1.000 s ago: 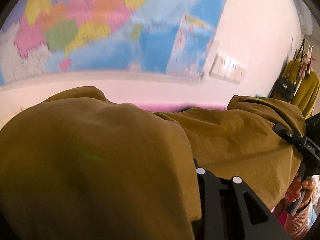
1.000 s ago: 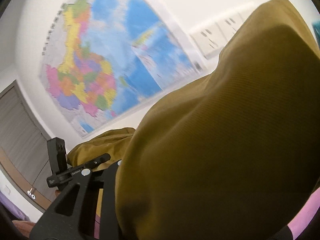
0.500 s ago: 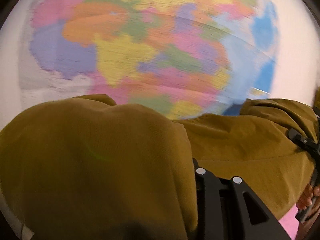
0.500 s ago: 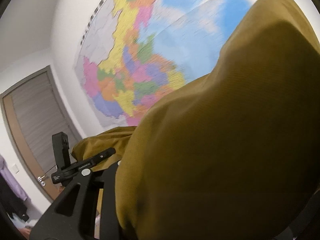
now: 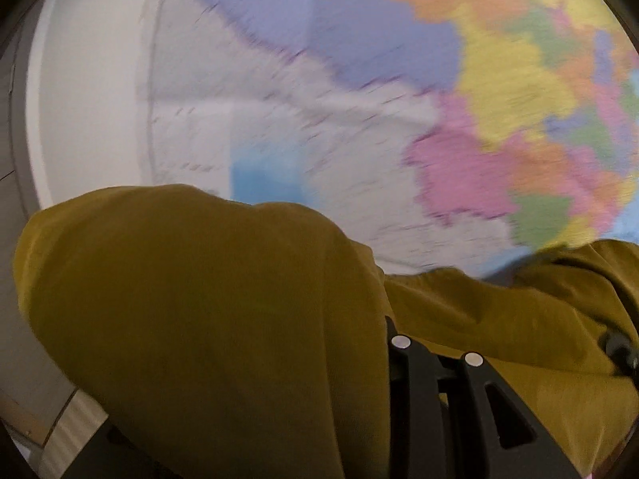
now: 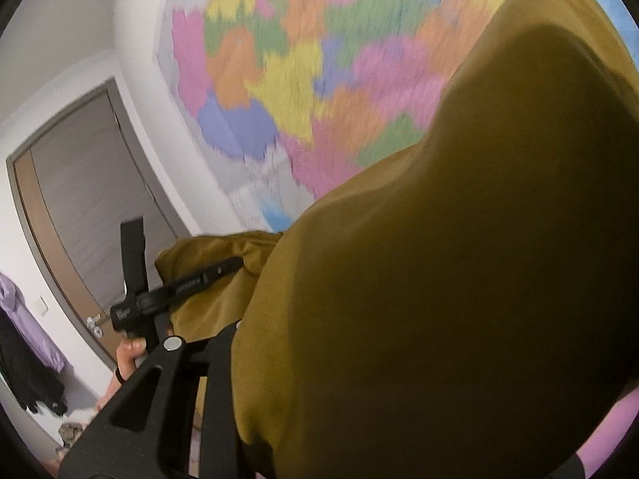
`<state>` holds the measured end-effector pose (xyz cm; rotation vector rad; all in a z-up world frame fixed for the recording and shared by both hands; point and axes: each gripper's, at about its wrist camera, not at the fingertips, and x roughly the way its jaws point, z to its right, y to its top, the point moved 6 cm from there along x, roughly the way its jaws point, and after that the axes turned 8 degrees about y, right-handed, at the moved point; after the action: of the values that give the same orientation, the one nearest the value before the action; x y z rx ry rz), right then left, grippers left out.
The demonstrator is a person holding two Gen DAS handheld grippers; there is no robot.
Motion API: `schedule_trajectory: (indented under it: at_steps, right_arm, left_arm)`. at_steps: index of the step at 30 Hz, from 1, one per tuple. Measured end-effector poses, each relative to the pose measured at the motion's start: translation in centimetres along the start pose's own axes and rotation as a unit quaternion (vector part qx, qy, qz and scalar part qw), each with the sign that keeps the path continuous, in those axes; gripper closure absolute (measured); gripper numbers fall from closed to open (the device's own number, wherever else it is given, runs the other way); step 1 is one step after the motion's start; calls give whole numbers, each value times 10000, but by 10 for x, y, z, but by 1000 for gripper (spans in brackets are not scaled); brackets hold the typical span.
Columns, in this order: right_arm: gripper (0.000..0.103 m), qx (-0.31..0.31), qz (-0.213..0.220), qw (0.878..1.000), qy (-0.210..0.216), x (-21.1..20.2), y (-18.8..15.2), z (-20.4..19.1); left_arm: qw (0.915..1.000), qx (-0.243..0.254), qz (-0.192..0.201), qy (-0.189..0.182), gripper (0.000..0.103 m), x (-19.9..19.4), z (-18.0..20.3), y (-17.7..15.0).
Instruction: Fold large clothes
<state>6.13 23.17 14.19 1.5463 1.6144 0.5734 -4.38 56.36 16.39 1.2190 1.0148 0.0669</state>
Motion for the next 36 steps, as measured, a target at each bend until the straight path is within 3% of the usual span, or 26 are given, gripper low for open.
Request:
schedule_trajectory:
  at_steps: [5, 9, 14, 16, 20, 22, 25, 26, 27, 28, 31, 32, 36]
  right_arm:
    - [73, 419, -924, 9948, -41, 51, -64, 27]
    - [63, 639, -1197, 9908, -18, 55, -93, 41]
    - [54, 779, -1513, 9854, 39, 38, -101, 42]
    - [51, 856, -1586, 9836, 51, 26, -105, 45]
    - [42, 826, -1597, 9837, 67, -17, -111, 51]
    - [40, 635, -1549, 9859, -27, -43, -110, 54]
    - [45, 173, -1502, 9880, -299, -54, -101, 55]
    - [49, -93, -1419, 9886, -486, -60, -94, 46]
    - [57, -239, -1333, 9891, -579, -67, -70, 86]
    - [61, -391, -1179, 9904, -615, -72, -58, 91]
    - [64, -339, -858, 9933, -703, -39, -37, 102]
    - [64, -305, -859, 9929, -760, -12, -29, 80]
    - [64, 202, -928, 9887, -1155, 33, -27, 107]
  left_arm:
    - [9981, -232, -542, 172, 75, 57, -33, -44]
    - [9962, -377, -724, 307, 72, 77, -51, -79]
    - [9940, -585, -877, 281, 65, 79, -65, -90]
    - [9934, -510, -923, 450, 55, 81, -68, -92]
    - [9924, -288, -925, 763, 47, 66, -65, -105]
    - [9911, -103, -842, 1022, 40, 59, -65, -107]
    - [9907, -44, -798, 1105, 41, 44, -64, -108]
    - [9906, -7, -779, 1122, 41, 34, -63, -110]
    - [9907, 59, -739, 1142, 41, 29, -62, -110]
    - [9904, 160, -676, 1194, 41, 21, -60, -112]
    - [9919, 114, -568, 1129, 41, -4, -57, -115]
    - [9927, 83, -493, 1102, 41, -13, -56, -115]
    - [9950, -1, -203, 977, 41, -39, -51, -114]
